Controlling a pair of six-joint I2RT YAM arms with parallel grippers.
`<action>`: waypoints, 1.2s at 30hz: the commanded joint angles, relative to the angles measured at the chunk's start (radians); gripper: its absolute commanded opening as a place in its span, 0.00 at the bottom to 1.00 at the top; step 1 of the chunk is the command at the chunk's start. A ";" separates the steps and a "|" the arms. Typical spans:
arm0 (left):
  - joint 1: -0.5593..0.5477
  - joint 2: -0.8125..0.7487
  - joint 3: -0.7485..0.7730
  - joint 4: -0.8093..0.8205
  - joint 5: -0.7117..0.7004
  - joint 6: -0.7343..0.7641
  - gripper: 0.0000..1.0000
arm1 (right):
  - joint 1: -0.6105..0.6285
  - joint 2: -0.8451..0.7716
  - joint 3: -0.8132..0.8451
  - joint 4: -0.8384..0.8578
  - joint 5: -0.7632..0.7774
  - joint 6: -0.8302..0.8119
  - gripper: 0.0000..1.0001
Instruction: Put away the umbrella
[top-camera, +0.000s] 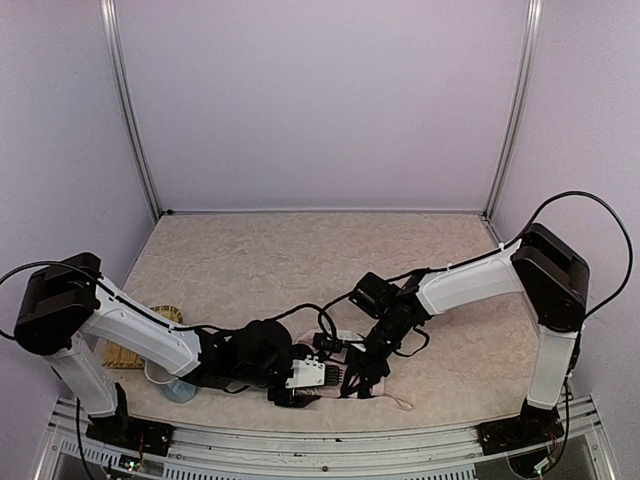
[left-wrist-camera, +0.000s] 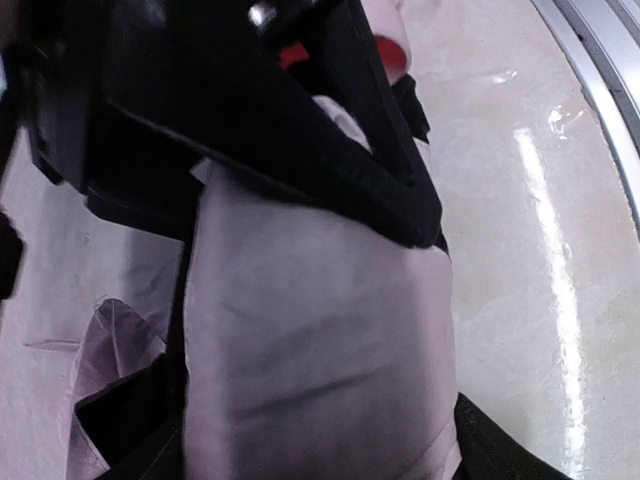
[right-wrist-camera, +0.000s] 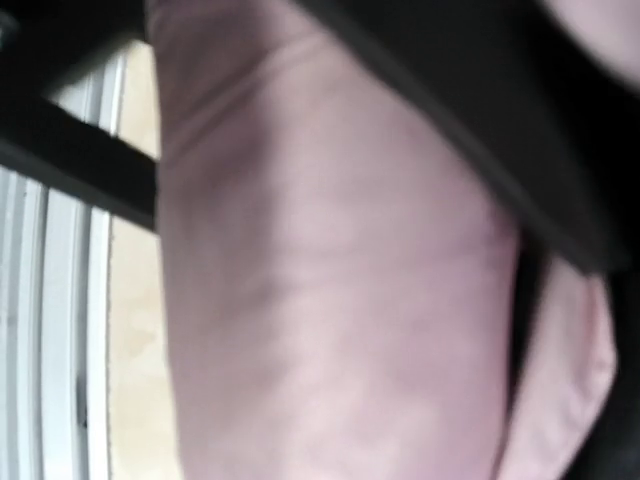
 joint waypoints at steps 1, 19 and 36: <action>0.028 0.098 0.079 -0.168 0.130 -0.087 0.75 | -0.005 0.035 -0.021 0.000 0.046 0.043 0.18; 0.136 0.236 0.181 -0.334 0.338 -0.207 0.49 | 0.082 -0.526 -0.344 0.317 0.501 0.083 0.98; 0.179 0.256 0.175 -0.322 0.454 -0.213 0.53 | 0.274 -0.324 -0.348 0.472 0.867 -0.251 0.96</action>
